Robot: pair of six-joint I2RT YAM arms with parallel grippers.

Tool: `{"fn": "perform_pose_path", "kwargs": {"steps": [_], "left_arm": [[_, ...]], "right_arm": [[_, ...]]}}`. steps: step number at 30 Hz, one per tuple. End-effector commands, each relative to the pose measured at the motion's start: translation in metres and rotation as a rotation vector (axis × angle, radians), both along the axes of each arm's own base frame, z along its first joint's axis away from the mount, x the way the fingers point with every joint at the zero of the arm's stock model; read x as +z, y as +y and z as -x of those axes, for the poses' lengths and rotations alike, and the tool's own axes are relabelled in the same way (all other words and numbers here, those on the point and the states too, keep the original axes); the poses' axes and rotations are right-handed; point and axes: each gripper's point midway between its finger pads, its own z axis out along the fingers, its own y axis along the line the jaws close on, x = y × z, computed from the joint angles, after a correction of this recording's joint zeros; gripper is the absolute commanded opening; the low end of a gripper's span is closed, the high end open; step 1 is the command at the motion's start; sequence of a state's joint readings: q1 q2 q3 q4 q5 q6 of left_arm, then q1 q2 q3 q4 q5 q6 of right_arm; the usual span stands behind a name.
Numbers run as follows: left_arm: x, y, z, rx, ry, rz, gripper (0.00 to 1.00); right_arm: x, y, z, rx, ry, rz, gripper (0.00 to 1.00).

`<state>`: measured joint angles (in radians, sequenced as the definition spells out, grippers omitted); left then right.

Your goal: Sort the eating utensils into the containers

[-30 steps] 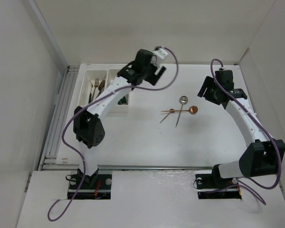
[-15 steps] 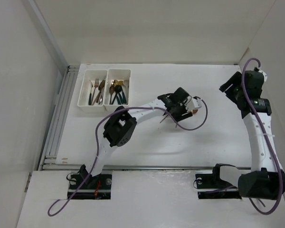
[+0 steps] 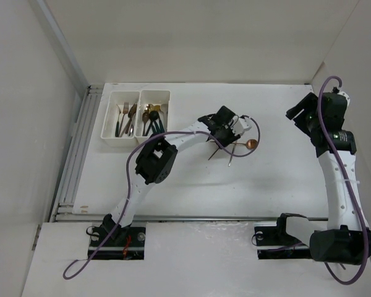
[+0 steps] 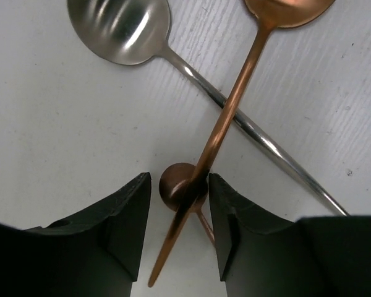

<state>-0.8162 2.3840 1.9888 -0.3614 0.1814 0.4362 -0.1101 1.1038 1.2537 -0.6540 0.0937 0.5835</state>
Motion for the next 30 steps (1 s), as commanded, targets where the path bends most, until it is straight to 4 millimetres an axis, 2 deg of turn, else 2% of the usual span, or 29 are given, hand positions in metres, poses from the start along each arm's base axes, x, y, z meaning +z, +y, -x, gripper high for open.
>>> {"fn": "perform_pose_path", "kwargs": {"steps": [1,3,5,6,9,11,14,17,20,24,28,29,30], "left_arm": [[0.006,-0.013,0.014,-0.062,0.039,0.027,0.38],[-0.002,-0.010,0.020,-0.067,0.061,0.015,0.38],[-0.006,-0.017,0.030,-0.089,0.063,0.012,0.40],[-0.005,-0.018,0.029,-0.089,0.057,0.019,0.40],[-0.005,-0.032,0.045,-0.138,0.040,0.008,0.39],[-0.003,-0.040,0.049,-0.142,0.009,0.004,0.21],[-0.003,-0.043,0.041,-0.096,-0.007,0.023,0.00],[-0.004,-0.039,0.035,-0.069,-0.031,0.003,0.00],[0.011,-0.037,0.032,-0.054,-0.060,0.009,0.00],[0.061,-0.034,0.018,0.003,-0.105,0.095,0.00],[0.139,-0.028,0.009,0.073,-0.155,0.230,0.00],[0.150,-0.017,-0.001,0.125,-0.157,0.250,0.00],[0.170,-0.014,-0.007,0.156,-0.178,0.285,0.00]], "right_arm": [[0.012,0.004,-0.004,0.028,-0.039,0.007,0.70],[0.009,0.004,-0.005,0.028,-0.030,0.006,0.70],[0.011,0.006,-0.007,0.039,-0.040,0.001,0.70],[0.008,0.008,-0.008,0.047,-0.031,-0.004,0.70],[0.005,0.009,-0.010,0.056,-0.023,-0.010,0.70],[0.003,0.009,-0.011,0.056,-0.023,-0.010,0.70],[0.003,0.009,-0.011,0.061,-0.021,-0.002,0.70],[0.002,0.009,-0.009,0.061,-0.021,-0.002,0.70],[0.002,0.011,-0.009,0.069,-0.022,-0.007,0.70],[0.003,0.012,-0.010,0.081,-0.030,-0.002,0.70],[-0.001,0.014,-0.010,0.089,-0.022,-0.007,0.70],[0.000,0.015,-0.010,0.098,-0.022,-0.012,0.70],[0.001,0.015,-0.011,0.098,-0.031,-0.010,0.70]]}}
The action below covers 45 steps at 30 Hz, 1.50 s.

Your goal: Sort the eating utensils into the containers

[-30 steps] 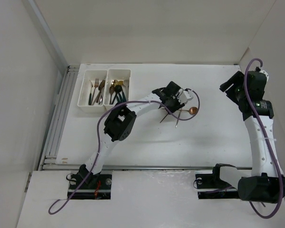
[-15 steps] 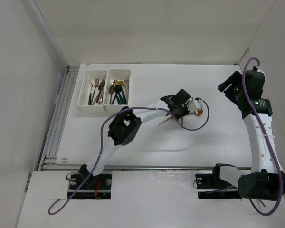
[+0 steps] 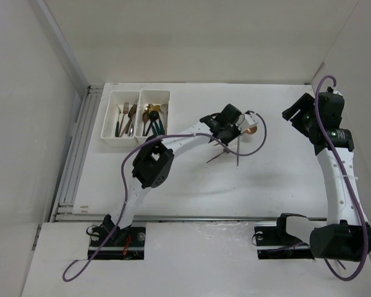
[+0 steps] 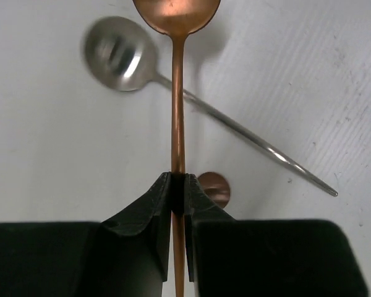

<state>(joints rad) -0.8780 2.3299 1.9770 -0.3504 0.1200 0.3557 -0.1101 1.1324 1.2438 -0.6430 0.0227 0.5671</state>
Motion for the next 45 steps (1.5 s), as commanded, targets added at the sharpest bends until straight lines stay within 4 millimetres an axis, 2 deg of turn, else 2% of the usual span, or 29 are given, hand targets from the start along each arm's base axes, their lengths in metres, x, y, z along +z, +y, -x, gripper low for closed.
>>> {"fn": "perform_pose_path", "kwargs": {"steps": [1,2,5,6,8,9,12,13,14,16,18,20,21,25,27,28,29,30,33,35,36,37,39,40,41,42,43,44,45], "left_arm": [[0.158,0.013,-0.034,0.152,-0.167,0.274,0.00],[0.175,0.030,-0.045,0.213,-0.180,0.289,0.00],[0.214,0.062,-0.063,0.366,-0.173,0.380,0.00],[0.217,0.090,-0.083,0.467,-0.192,0.378,0.00],[0.214,0.124,-0.101,0.609,-0.191,0.385,0.00],[0.216,0.166,-0.119,0.740,-0.236,0.364,0.00],[0.193,0.224,-0.140,0.930,-0.258,0.311,0.00],[0.191,0.250,-0.149,0.989,-0.268,0.308,0.00],[0.172,0.260,-0.148,1.001,-0.240,0.274,0.00],[0.156,0.277,-0.150,1.020,-0.200,0.267,0.00],[0.129,0.287,-0.145,1.028,-0.148,0.239,0.00],[0.112,0.295,-0.143,1.068,-0.111,0.228,0.00],[0.107,0.303,-0.143,1.084,-0.105,0.219,0.00],[0.096,0.303,-0.137,1.072,-0.062,0.229,0.00],[0.092,0.309,-0.134,1.090,-0.042,0.218,0.45],[0.091,0.311,-0.133,1.098,-0.042,0.206,0.64],[0.105,0.312,-0.136,1.128,-0.063,0.239,0.78],[0.120,0.315,-0.136,1.149,-0.107,0.238,0.96],[0.174,0.304,-0.142,1.150,-0.228,0.287,1.00],[0.206,0.270,-0.139,1.080,-0.276,0.330,1.00],[0.215,0.256,-0.134,1.046,-0.282,0.336,0.97],[0.205,0.214,-0.124,0.941,-0.247,0.332,0.96],[0.200,0.165,-0.108,0.817,-0.208,0.347,0.93],[0.175,0.140,-0.099,0.756,-0.162,0.307,0.92],[0.165,0.096,-0.074,0.636,-0.115,0.311,0.92],[0.160,0.073,-0.063,0.581,-0.086,0.311,0.92],[0.149,0.056,-0.053,0.536,-0.052,0.299,0.92],[0.109,0.032,-0.033,0.487,0.041,0.240,0.92],[0.098,0.024,-0.028,0.485,0.077,0.231,0.92]], "right_arm": [[0.013,0.004,-0.005,0.027,-0.058,0.011,0.69],[0.009,0.004,-0.004,0.027,-0.049,0.010,0.69],[0.001,0.002,-0.005,0.020,-0.030,0.013,0.69],[0.001,-0.001,-0.005,-0.001,-0.030,0.014,0.69],[0.001,-0.003,-0.005,-0.012,-0.029,0.020,0.69],[0.001,-0.003,-0.005,-0.012,-0.029,0.020,0.69],[-0.009,-0.003,-0.006,-0.012,-0.003,0.017,0.69],[-0.018,-0.001,-0.007,-0.004,0.019,0.010,0.69],[-0.022,0.000,-0.006,0.004,0.029,0.004,0.69],[-0.024,0.002,-0.004,0.012,0.038,-0.001,0.69],[-0.029,0.002,-0.003,0.012,0.048,-0.003,0.69],[-0.029,0.002,-0.003,0.017,0.049,0.005,0.69],[-0.029,0.002,-0.003,0.017,0.049,0.005,0.69],[-0.022,0.002,-0.003,0.022,0.032,0.015,0.69],[-0.022,0.002,-0.003,0.022,0.032,0.015,0.69],[-0.025,0.001,-0.004,0.022,0.043,0.014,0.69],[-0.021,0.001,-0.005,0.022,0.032,0.015,0.70],[-0.021,0.001,-0.005,0.027,0.033,0.023,0.70],[-0.021,0.003,-0.005,0.036,0.032,0.017,0.70],[-0.021,0.003,-0.005,0.036,0.032,0.017,0.70],[-0.021,0.001,-0.005,0.028,0.033,0.022,0.71],[-0.021,0.000,-0.005,0.014,0.032,0.016,0.71],[-0.023,-0.006,-0.003,-0.025,0.043,0.023,0.73],[-0.025,-0.007,-0.002,-0.042,0.051,0.017,0.73],[-0.025,-0.011,-0.002,-0.065,0.051,0.020,0.73],[-0.026,-0.013,0.000,-0.082,0.060,0.019,0.74],[-0.018,-0.014,0.003,-0.104,0.042,0.011,0.74],[-0.015,-0.016,0.005,-0.122,0.032,0.012,0.74],[-0.013,-0.022,0.009,-0.157,0.032,0.021,0.74]]}}
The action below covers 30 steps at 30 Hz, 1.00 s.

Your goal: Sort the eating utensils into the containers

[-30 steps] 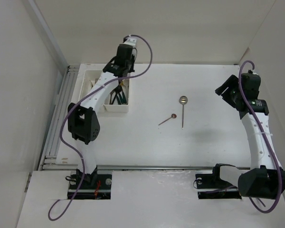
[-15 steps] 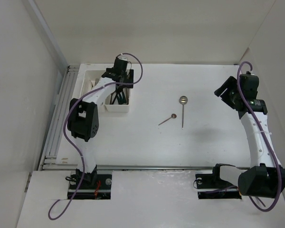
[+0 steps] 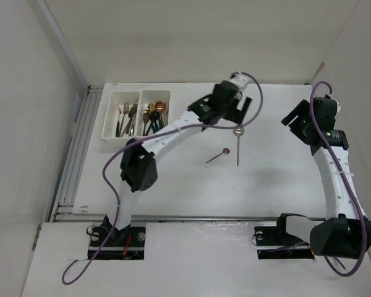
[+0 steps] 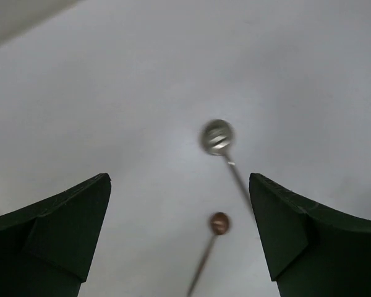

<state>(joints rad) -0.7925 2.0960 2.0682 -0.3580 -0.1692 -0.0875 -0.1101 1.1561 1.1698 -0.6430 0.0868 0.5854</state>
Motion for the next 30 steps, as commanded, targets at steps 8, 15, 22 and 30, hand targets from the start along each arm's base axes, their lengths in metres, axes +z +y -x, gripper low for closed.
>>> {"fn": "perform_pose_path", "kwargs": {"steps": [8,15,22,30], "left_arm": [[-0.131,-0.074,0.061,-0.170,0.297,-0.063,0.91],[-0.178,-0.080,0.079,-0.232,0.388,-0.106,0.79],[-0.214,-0.082,0.088,-0.283,0.398,-0.185,0.63],[-0.238,-0.089,0.084,-0.312,0.369,-0.237,0.52]], "right_arm": [[0.038,-0.021,0.026,-0.160,-0.084,0.041,0.74],[0.030,-0.020,0.035,-0.150,-0.079,0.056,0.74],[0.030,-0.021,0.035,-0.145,-0.077,0.063,0.74],[0.031,-0.021,0.033,-0.140,-0.075,0.071,0.74]]}}
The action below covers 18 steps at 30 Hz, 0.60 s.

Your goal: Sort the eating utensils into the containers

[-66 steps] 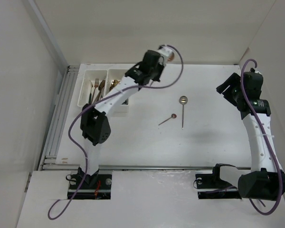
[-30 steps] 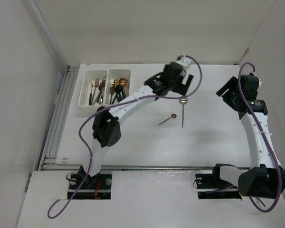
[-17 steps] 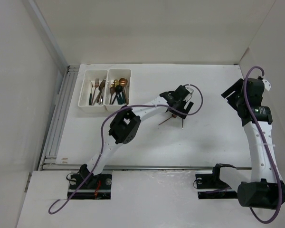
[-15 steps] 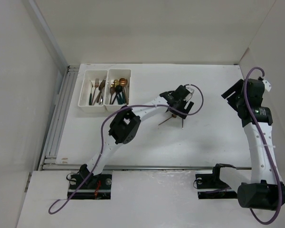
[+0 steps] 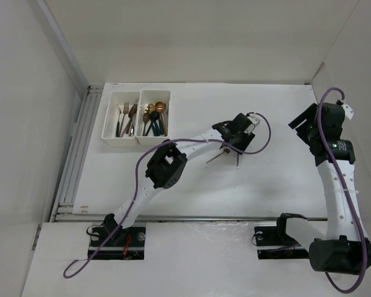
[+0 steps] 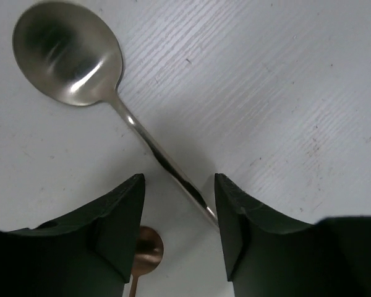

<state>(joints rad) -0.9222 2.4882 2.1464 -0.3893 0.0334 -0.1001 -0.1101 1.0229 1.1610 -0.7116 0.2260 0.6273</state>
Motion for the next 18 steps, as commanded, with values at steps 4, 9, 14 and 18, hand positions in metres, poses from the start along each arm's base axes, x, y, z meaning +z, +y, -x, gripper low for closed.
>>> {"fn": "perform_pose_path", "kwargs": {"steps": [4,9,14,18], "left_arm": [[-0.041,0.000,0.013,-0.065,0.023,-0.092,0.27],[-0.039,-0.001,0.015,-0.072,0.027,-0.083,0.00],[0.034,-0.029,-0.003,-0.075,-0.074,0.058,0.00],[0.130,-0.041,-0.015,-0.079,-0.190,0.227,0.00]], "right_arm": [[0.007,-0.002,-0.002,-0.002,-0.016,0.021,0.74],[0.011,-0.002,-0.002,0.003,-0.023,0.029,0.74],[0.011,0.000,-0.003,0.011,-0.023,0.024,0.74],[0.004,0.001,-0.004,0.020,-0.006,0.016,0.74]]}}
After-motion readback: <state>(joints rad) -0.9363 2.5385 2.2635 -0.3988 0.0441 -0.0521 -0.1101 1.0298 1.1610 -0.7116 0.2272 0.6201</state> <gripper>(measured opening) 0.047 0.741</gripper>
